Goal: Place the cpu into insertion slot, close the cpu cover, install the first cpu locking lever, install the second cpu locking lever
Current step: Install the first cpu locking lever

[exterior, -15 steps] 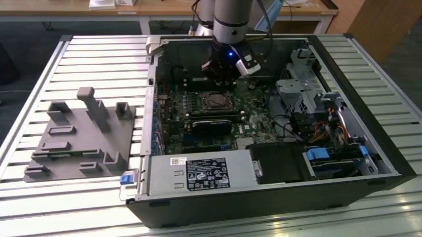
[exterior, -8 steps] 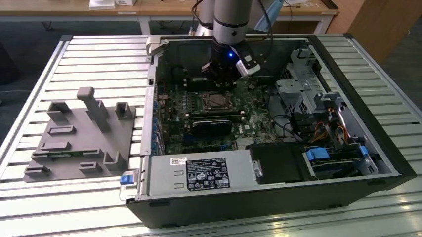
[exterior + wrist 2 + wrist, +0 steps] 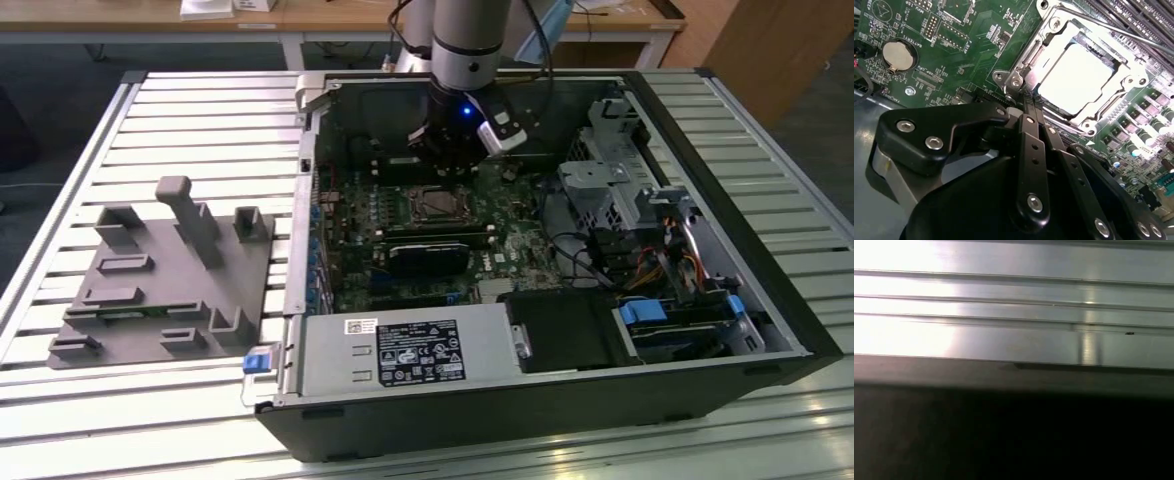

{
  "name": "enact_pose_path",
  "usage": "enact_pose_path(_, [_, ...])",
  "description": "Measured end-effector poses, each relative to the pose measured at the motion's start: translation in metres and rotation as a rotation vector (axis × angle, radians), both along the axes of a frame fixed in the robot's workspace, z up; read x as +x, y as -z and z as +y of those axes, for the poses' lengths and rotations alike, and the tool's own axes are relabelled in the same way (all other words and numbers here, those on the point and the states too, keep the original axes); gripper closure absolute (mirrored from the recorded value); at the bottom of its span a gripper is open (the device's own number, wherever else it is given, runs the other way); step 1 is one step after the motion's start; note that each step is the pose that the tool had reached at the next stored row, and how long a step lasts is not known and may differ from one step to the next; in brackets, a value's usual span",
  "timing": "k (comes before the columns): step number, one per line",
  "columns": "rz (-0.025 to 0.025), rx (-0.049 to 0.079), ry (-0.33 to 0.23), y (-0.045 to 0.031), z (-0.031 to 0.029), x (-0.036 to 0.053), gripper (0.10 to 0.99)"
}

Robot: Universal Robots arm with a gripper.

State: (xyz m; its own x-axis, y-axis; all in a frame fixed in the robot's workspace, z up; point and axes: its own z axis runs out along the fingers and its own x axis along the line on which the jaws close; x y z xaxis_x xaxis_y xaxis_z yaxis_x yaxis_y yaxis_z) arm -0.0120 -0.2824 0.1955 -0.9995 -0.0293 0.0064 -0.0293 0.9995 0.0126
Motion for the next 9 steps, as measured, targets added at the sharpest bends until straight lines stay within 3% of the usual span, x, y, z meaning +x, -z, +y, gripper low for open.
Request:
enact_pose_path(3, [-0.0019, 0.003, 0.000, -0.0025, 0.0008, 0.0004, 0.980])
enact_pose_path(9, [-0.0008, 0.001, 0.000, -0.0147, 0.0005, 0.0003, 0.980])
